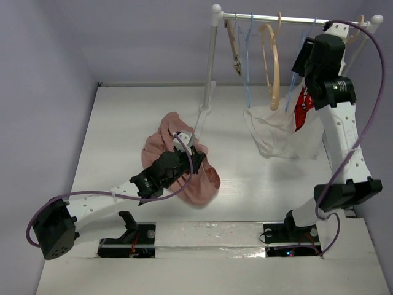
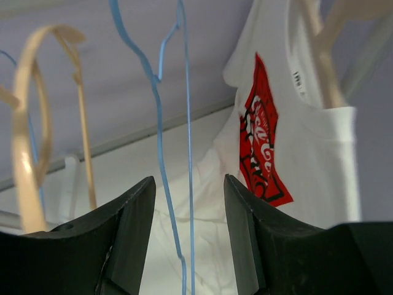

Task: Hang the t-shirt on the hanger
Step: Pick up the hanger from the clothesline.

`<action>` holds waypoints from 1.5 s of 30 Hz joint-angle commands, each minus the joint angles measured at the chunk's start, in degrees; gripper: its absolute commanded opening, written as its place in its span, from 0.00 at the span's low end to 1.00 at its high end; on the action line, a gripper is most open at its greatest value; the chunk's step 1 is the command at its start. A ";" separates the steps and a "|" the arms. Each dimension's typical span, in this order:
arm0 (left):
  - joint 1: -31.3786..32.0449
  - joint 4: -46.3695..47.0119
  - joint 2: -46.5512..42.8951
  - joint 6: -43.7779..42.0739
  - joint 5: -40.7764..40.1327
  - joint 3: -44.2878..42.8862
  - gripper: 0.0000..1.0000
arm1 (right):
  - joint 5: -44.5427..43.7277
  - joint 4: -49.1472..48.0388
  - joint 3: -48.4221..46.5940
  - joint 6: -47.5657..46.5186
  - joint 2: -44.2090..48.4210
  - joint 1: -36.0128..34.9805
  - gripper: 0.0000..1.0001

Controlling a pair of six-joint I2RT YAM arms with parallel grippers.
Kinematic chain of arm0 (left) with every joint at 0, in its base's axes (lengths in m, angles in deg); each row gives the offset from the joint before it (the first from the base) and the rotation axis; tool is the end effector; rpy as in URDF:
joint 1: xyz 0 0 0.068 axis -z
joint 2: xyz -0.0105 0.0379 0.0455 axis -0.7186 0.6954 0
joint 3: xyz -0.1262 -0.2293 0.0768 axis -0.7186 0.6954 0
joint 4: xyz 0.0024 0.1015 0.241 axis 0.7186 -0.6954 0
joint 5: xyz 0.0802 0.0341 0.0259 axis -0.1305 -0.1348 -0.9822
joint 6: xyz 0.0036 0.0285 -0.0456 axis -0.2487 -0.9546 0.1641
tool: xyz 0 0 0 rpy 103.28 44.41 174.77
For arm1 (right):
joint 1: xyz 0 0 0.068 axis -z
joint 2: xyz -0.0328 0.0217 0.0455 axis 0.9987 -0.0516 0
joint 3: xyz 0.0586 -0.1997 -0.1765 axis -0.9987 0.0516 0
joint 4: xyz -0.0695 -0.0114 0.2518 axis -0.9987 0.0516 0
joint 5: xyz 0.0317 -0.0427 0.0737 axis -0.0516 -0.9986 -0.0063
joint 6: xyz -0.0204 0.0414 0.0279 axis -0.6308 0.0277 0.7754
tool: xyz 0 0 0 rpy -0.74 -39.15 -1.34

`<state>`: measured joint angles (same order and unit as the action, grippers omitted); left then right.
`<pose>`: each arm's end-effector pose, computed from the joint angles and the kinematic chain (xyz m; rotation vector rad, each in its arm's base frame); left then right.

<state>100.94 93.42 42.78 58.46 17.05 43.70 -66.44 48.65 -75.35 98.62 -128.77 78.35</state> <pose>0.1440 -0.1927 0.2744 0.3662 1.6607 -0.8096 0.3011 0.0295 0.5179 0.3615 1.7181 -0.1835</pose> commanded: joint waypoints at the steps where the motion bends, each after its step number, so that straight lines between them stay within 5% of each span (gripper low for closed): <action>1: -0.16 4.02 -1.52 0.04 1.51 0.17 0.00 | 6.62 2.24 -3.93 -0.17 -2.02 1.74 0.55; 8: -0.16 4.29 -0.90 0.22 1.86 0.26 0.00 | 8.66 -0.40 -2.70 0.17 -4.58 3.50 0.53; 17: -0.16 4.38 -0.64 0.22 1.86 0.26 0.00 | 7.51 -1.55 -1.38 -0.44 -5.19 3.50 0.16; 19: -0.16 4.38 -0.55 0.22 1.95 0.17 0.00 | 7.25 -1.46 -1.90 -0.88 -5.19 3.50 0.01; 28: -0.16 4.64 -0.38 0.22 1.86 0.34 0.00 | 9.79 -4.71 -1.82 -1.15 -0.02 3.50 0.00; 36: -0.16 4.82 -0.20 -0.04 1.24 0.43 0.00 | 14.54 -6.48 8.46 -0.18 8.42 3.50 0.00; 45: -0.16 5.17 -0.73 -0.04 1.33 0.17 0.00 | 20.42 -8.75 37.14 5.88 26.07 3.50 0.00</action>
<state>100.94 94.49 42.94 58.46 18.30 43.75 -50.29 42.11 -46.37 101.40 -108.12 81.48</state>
